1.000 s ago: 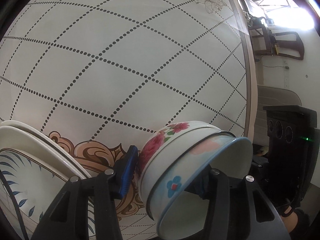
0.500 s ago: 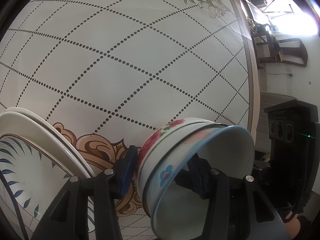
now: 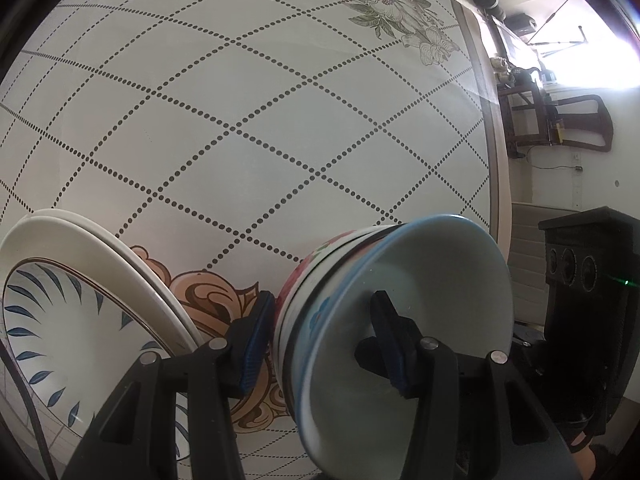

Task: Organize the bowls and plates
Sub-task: 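Lift the nested bowl stack and carry it over the plate stack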

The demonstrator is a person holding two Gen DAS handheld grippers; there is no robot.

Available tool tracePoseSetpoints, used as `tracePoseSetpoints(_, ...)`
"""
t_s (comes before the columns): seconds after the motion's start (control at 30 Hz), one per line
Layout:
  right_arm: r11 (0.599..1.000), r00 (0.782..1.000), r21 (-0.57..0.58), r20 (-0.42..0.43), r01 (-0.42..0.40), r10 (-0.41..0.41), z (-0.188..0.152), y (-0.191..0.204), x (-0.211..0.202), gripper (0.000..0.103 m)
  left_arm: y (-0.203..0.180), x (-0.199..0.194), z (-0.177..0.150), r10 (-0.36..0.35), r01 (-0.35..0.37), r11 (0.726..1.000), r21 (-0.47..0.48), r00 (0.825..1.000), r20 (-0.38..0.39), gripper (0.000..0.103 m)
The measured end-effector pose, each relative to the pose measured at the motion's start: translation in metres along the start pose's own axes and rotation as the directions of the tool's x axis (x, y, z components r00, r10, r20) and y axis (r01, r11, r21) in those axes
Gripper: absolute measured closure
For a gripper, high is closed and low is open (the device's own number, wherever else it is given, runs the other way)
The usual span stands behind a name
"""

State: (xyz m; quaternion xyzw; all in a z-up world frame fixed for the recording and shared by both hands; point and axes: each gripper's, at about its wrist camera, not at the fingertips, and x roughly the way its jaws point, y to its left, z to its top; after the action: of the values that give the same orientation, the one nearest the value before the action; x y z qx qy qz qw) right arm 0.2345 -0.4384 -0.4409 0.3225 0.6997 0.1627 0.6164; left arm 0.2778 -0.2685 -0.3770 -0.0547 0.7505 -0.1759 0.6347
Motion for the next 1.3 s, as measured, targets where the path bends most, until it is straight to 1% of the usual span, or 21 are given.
tracePoseSetpoints(0.27,1.0,0.999,-0.025,0.032,0.003,-0.002,0.005,0.015,-0.013,0.04,0.003,-0.021,0.0,-0.007,0.007,1.0,0.015,0.999,0.033,0.057)
tracePoseSetpoints(0.5,0.999,0.999,-0.032,0.032,-0.01,0.011,0.001,0.029,-0.024,0.04,0.004,-0.044,-0.007,-0.004,0.003,1.0,0.024,0.999,0.053,0.057)
tracePoseSetpoints(0.63,0.999,0.999,-0.01,0.004,-0.035,0.035,-0.004,0.039,-0.025,0.04,0.011,-0.056,-0.014,0.003,-0.003,1.0,0.01,0.998,0.057,0.056)
tracePoseSetpoints(0.77,0.996,0.995,0.054,-0.066,-0.071,0.075,-0.015,0.047,-0.013,0.04,0.021,-0.062,-0.02,0.022,-0.022,1.0,0.002,0.999,0.046,0.057)
tracePoseSetpoints(0.83,0.997,0.994,0.041,-0.084,-0.062,0.065,-0.023,0.055,-0.007,0.04,0.032,-0.065,-0.023,0.025,-0.025,1.0,-0.006,0.999,0.041,0.056)
tracePoseSetpoints(0.97,0.999,0.994,0.025,-0.099,-0.047,0.049,-0.033,0.074,0.004,0.04,0.055,-0.076,-0.027,0.019,-0.018,0.999,-0.031,0.998,0.054,0.056)
tracePoseSetpoints(1.13,0.999,0.993,-0.004,-0.114,-0.043,0.042,-0.039,0.105,0.022,0.04,0.088,-0.091,-0.031,0.028,-0.024,0.998,-0.056,0.997,0.069,0.056)
tracePoseSetpoints(1.3,0.999,0.989,-0.033,-0.14,-0.04,0.035,-0.041,0.137,0.048,0.04,0.121,-0.099,-0.032,0.048,-0.042,0.996,-0.074,0.996,0.069,0.057)
